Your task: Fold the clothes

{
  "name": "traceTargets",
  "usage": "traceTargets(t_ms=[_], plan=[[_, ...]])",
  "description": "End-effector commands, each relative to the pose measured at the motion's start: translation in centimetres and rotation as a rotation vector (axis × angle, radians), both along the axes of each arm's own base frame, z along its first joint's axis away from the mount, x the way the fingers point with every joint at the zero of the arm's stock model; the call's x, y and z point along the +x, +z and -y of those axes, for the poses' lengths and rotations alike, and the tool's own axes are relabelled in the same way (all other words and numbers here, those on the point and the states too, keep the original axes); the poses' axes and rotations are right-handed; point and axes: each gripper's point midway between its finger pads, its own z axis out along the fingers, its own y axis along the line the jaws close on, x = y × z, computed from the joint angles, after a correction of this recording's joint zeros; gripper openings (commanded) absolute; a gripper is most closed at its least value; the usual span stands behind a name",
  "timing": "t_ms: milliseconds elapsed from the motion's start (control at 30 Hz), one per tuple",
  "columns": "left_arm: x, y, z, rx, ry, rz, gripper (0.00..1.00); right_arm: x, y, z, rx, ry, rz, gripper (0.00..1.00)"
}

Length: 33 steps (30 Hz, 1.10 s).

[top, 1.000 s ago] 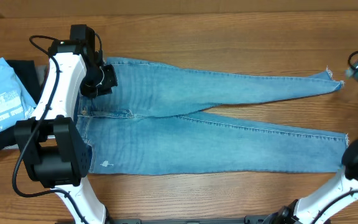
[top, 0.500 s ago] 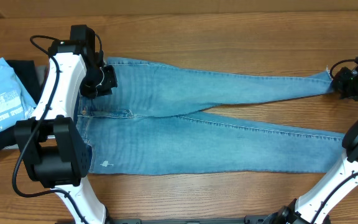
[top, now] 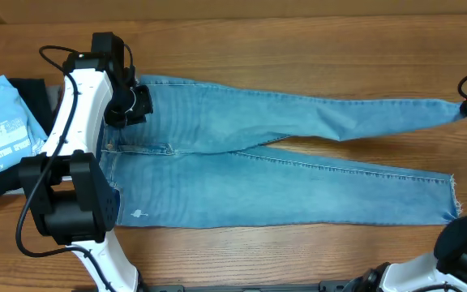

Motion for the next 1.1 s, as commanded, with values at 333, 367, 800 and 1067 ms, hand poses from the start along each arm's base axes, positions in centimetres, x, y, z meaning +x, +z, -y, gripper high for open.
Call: traceTargets(t_ms=[333,367,800,1067], plan=[[0.9,1.4,0.1,0.012,-0.028,0.057,0.04,-7.4,0.2,-5.9,0.202,-0.085,-0.287,0.04],[0.9,1.4,0.1,0.012,-0.028,0.059,0.04,-7.5,0.4,-6.0,0.198,-0.084,-0.279,0.04],[0.8,1.4,0.3,0.004,-0.03,0.052,0.04,4.2,-9.5,1.4,0.295,-0.393,-0.122,0.49],[0.9,1.4,0.3,0.006,-0.044,0.057,0.04,-2.2,-14.1,1.3,0.172,-0.311,-0.405,0.65]])
